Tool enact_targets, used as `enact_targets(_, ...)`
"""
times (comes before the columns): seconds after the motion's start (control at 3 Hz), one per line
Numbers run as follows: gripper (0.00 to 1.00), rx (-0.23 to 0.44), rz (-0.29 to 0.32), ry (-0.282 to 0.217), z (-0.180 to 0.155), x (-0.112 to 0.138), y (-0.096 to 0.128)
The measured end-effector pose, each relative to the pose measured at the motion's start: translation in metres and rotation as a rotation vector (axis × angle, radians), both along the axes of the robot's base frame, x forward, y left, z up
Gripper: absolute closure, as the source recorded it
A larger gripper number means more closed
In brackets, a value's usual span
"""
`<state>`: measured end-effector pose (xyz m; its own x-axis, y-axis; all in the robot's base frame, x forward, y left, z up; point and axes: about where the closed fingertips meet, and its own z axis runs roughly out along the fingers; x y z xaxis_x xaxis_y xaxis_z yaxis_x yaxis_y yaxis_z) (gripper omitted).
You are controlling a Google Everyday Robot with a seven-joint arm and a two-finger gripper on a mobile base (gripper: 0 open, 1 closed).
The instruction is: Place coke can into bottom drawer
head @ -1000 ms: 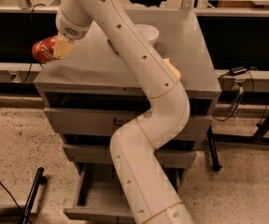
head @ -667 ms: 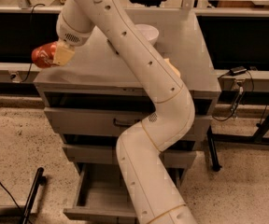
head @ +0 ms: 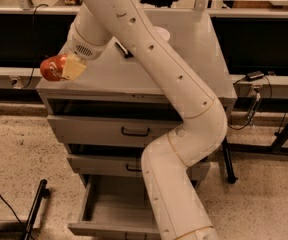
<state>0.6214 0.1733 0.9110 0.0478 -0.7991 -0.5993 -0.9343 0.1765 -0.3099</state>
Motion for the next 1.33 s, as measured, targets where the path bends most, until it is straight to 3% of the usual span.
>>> enact_targets(0.67,1.00,-0.023,-0.062,0.101,-0.040,-0.045,-0.039)
enact_targets(1.33,1.00,-0.075,-0.064,0.215,-0.099,-0.103,-0.080)
